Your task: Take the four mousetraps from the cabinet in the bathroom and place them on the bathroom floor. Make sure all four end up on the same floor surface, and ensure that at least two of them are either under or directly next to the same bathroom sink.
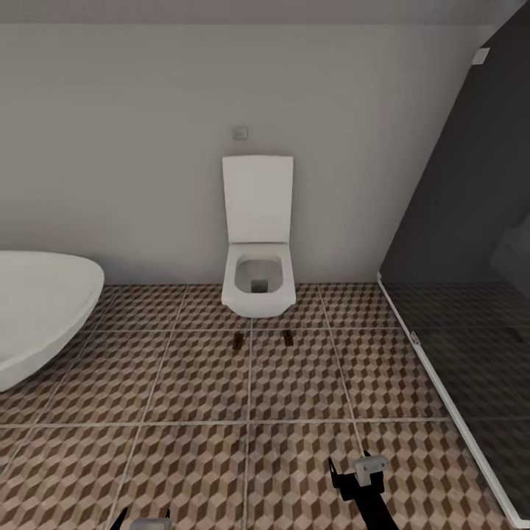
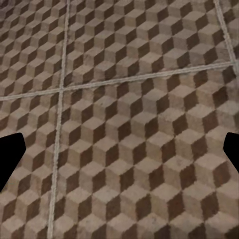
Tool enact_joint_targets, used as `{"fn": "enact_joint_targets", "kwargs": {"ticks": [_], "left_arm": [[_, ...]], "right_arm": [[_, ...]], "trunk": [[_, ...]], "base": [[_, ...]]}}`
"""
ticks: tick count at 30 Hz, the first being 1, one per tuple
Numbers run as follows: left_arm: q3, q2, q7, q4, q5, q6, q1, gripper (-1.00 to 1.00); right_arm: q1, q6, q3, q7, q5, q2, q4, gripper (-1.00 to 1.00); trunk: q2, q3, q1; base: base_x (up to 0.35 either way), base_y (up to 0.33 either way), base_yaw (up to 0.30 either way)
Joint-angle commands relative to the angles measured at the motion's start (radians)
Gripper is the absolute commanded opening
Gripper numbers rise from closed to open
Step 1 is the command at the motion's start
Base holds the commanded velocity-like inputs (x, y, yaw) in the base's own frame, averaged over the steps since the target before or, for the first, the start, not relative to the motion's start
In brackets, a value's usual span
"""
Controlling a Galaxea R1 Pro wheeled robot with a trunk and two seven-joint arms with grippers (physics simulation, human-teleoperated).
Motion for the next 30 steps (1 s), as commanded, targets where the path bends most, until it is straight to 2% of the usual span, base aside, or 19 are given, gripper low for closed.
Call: {"fn": "enact_joint_targets", "kwargs": {"ticks": [1,30], "left_arm": [[-0.009,-0.001,0.002,0.003,0.006,-0.004,-0.001,1.0],[-0.009,-0.004,-0.003,0.003,0.006,0.013,-0.001,1.0]], "right_arm": [[-0.001,-0.001,0.005,-0.01,0.008,0.0,0.001,1.0],[-0.001,-0.001,0.006,-0.01,0.008,0.001,0.002,1.0]], "trunk": [[0.007,0.003,-0.004],[0.21,0.093,-0.115]], "base": [[0.0,0.0,0.0],[0.0,0.0,0.0]]}}
